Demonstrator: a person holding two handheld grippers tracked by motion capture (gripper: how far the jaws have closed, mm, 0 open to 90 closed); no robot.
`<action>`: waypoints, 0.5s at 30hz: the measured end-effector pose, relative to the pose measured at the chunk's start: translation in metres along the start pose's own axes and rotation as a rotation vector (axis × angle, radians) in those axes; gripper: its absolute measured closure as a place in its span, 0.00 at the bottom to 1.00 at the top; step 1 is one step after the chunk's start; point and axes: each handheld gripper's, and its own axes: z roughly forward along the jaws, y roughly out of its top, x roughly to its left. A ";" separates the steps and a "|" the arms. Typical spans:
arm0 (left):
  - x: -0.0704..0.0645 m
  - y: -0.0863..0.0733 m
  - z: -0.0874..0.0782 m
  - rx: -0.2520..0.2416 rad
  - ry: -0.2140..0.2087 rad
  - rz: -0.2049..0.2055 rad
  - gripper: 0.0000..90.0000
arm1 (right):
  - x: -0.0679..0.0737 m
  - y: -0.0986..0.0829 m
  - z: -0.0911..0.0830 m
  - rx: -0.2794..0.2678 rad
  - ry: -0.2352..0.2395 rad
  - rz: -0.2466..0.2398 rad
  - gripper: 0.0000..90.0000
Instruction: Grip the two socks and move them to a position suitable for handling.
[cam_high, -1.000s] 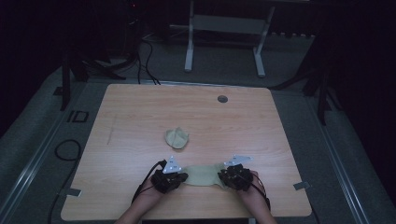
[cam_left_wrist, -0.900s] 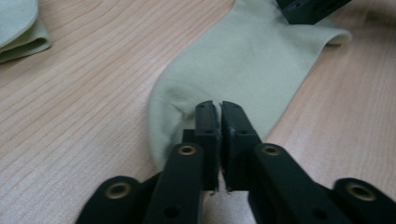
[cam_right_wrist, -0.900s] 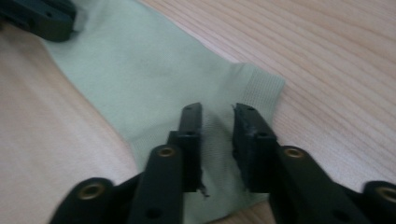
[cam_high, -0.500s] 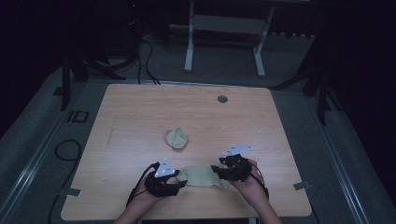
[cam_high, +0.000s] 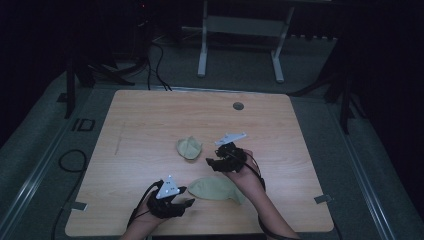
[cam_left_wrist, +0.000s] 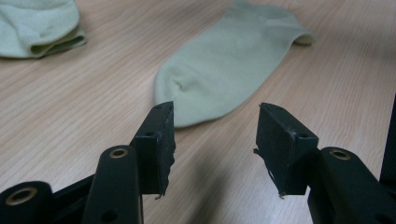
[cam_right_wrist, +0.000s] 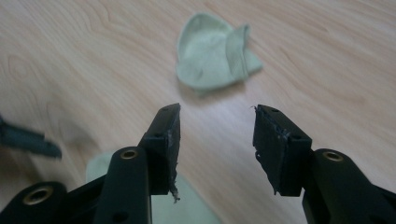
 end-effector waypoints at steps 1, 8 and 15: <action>0.000 -0.001 0.000 0.004 0.000 -0.003 0.52 | 0.001 0.005 0.004 0.006 -0.004 -0.001 0.57; 0.001 -0.005 -0.002 -0.012 0.002 -0.020 0.52 | 0.001 0.030 0.029 0.026 -0.013 0.003 0.57; -0.005 -0.005 0.002 -0.017 -0.003 -0.006 0.52 | -0.001 0.058 0.069 0.067 -0.033 0.039 0.55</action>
